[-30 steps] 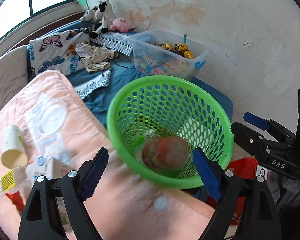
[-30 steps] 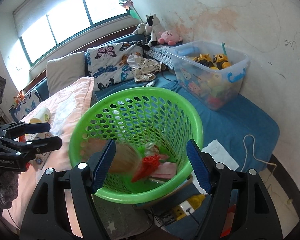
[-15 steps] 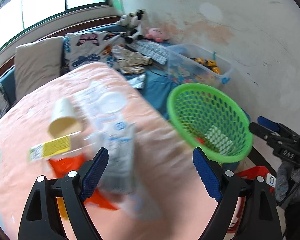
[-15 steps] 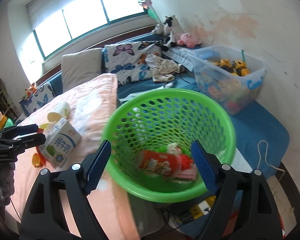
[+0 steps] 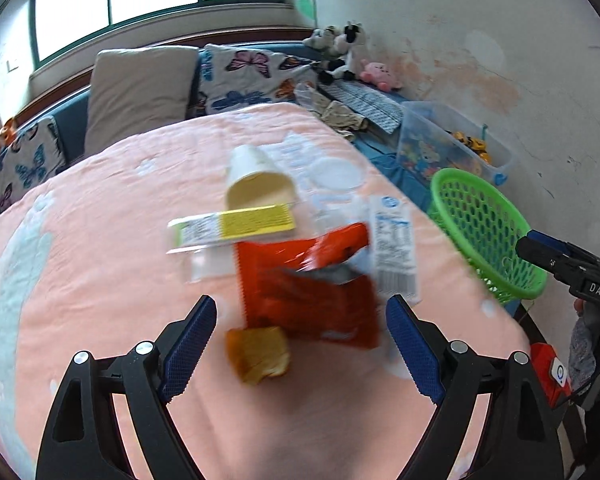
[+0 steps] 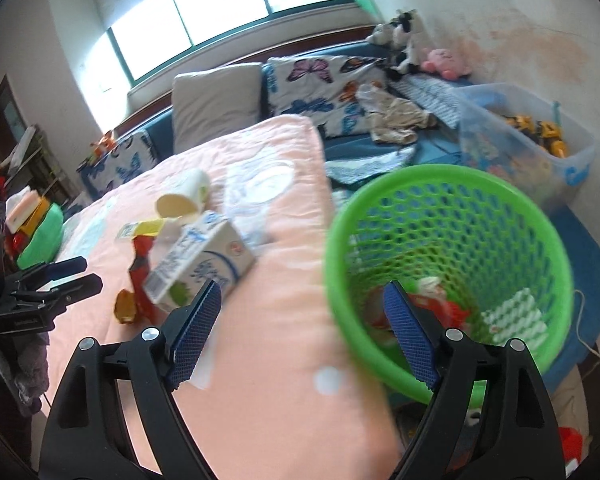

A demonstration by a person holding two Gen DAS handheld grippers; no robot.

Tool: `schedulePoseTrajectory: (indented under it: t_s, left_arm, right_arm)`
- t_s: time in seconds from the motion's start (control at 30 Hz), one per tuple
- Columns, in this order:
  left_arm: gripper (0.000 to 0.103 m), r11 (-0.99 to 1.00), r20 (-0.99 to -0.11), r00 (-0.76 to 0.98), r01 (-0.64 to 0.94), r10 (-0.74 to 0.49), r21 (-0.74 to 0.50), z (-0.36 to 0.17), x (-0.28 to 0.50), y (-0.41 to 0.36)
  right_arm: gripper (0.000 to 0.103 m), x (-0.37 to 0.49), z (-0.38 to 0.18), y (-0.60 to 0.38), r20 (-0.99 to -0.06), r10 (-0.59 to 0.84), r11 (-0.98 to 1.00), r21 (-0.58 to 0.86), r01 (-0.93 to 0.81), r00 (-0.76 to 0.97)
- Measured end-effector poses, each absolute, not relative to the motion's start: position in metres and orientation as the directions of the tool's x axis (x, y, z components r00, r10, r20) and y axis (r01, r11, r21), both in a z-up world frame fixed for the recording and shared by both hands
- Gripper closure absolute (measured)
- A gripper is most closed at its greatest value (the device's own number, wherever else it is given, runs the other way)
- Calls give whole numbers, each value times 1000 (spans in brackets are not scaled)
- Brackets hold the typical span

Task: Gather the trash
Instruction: 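Move both tools back over the bed toward the milk carton and wrapper, then grasp the white milk carton with the right tool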

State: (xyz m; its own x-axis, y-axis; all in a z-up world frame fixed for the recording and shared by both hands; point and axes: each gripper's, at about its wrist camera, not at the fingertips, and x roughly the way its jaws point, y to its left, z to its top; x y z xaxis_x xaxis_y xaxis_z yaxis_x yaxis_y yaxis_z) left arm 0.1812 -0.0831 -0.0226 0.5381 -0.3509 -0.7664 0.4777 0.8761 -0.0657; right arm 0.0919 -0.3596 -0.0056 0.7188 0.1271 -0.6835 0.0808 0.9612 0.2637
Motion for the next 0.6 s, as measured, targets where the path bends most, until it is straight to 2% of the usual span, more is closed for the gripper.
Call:
schedulePoseTrajectory:
  t_s: [0.33, 0.6]
  left_arm:
    - [18, 903, -775, 537, 419, -334, -99, -36, 185, -41]
    - [18, 911, -776, 533, 394, -338, -126, -43, 185, -22]
  right_arm:
    - [20, 134, -12, -312, -721, 251, 938, 346, 22, 645]
    - [20, 161, -23, -300, -741, 310, 910, 414, 41, 596]
